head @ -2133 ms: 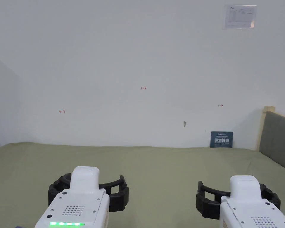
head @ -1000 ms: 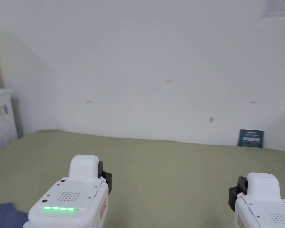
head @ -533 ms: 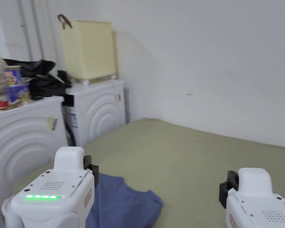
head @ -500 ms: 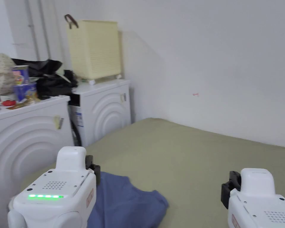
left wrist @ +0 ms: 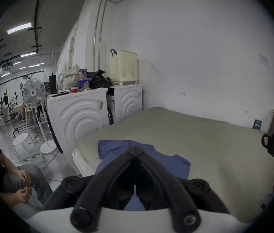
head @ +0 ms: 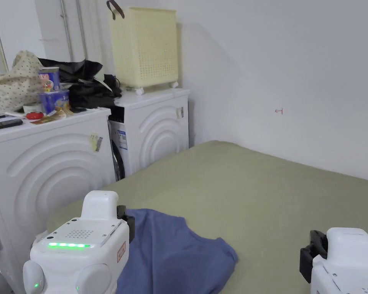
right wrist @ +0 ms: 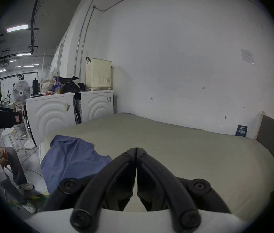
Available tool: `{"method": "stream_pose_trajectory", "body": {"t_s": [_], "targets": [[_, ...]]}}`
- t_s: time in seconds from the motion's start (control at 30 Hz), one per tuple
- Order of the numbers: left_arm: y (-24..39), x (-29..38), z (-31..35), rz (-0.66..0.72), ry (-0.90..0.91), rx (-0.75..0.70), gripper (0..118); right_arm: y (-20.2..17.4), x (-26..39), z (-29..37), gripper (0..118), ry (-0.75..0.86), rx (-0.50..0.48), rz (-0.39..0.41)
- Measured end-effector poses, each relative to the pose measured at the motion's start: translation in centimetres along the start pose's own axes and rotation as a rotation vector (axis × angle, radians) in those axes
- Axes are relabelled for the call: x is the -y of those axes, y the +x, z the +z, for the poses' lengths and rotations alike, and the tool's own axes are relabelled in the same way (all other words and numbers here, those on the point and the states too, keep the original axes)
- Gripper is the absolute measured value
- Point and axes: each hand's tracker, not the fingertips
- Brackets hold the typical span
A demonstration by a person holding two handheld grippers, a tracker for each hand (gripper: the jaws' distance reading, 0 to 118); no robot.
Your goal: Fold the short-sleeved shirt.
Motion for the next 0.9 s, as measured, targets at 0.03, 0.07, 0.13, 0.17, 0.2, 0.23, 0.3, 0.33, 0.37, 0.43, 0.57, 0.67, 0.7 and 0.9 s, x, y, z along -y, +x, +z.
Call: {"method": "stream_pose_trajectory", "body": {"t_s": [0.03, 0.07, 0.13, 0.17, 0.2, 0.23, 0.3, 0.33, 0.37, 0.43, 0.57, 0.67, 0.7, 0.9], "targets": [[0.2, 0.2, -0.9, -0.004, -0.015, 0.004, 0, 0.1, 0.2, -0.2, 5, -0.006, 0.002, 0.0], [0.4, 0.5, -2.0, -0.005, -0.043, 0.01, 0, 0.0, 0.5, -0.4, 5, -0.01, 0.004, 0.002], [0.9, 1.4, -5.0, 0.012, -0.113, 0.035, 0, 0.1, 1.2, -1.0, 5, -0.031, 0.012, 0.006], [1.1, 1.7, -6.4, 0.017, -0.146, 0.044, 0, 0.1, 1.6, -1.2, 6, -0.043, 0.011, 0.005], [1.4, 2.3, -8.2, 0.028, -0.189, 0.06, 0, 0.0, 1.9, -1.2, 5, -0.061, 0.01, 0.003], [1.8, 3.0, -10.1, 0.039, -0.233, 0.081, 0, 0.1, 2.5, -1.3, 5, -0.073, 0.006, 0.004], [2.3, 4.5, -13.8, 0.027, -0.314, 0.099, 0, 0.1, 3.7, -1.5, 5, -0.101, 0.013, 0.014], [2.6, 5.3, -15.8, 0.033, -0.351, 0.11, 0, 0.1, 4.4, -1.6, 5, -0.118, 0.014, 0.012], [2.9, 5.9, -17.3, 0.026, -0.398, 0.125, 0, 0.2, 4.9, -1.7, 5, -0.135, 0.011, 0.009], [3.7, 7.4, -20.4, 0.01, -0.489, 0.152, 0, 0.5, 6.4, -1.8, 5, -0.17, 0.011, 0.012], [5.0, 9.6, -24.5, -0.04, -0.63, 0.221, 1, 1.2, 8.6, -2.1, 5, -0.227, 0.017, 0.008], [5.5, 10.1, -25.8, -0.067, -0.641, 0.223, 11, 1.5, 10.0, -2.4, 6, -0.249, 0.024, 0.023], [5.6, 10.4, -26.2, -0.074, -0.68, 0.251, 28, 1.6, 10.3, -2.5, 6, -0.263, 0.026, 0.034], [6.2, 12.5, -29.1, -0.126, -0.813, 0.275, 108, 1.8, 11.4, -2.5, 6, -0.296, 0.032, 0.027]]}}
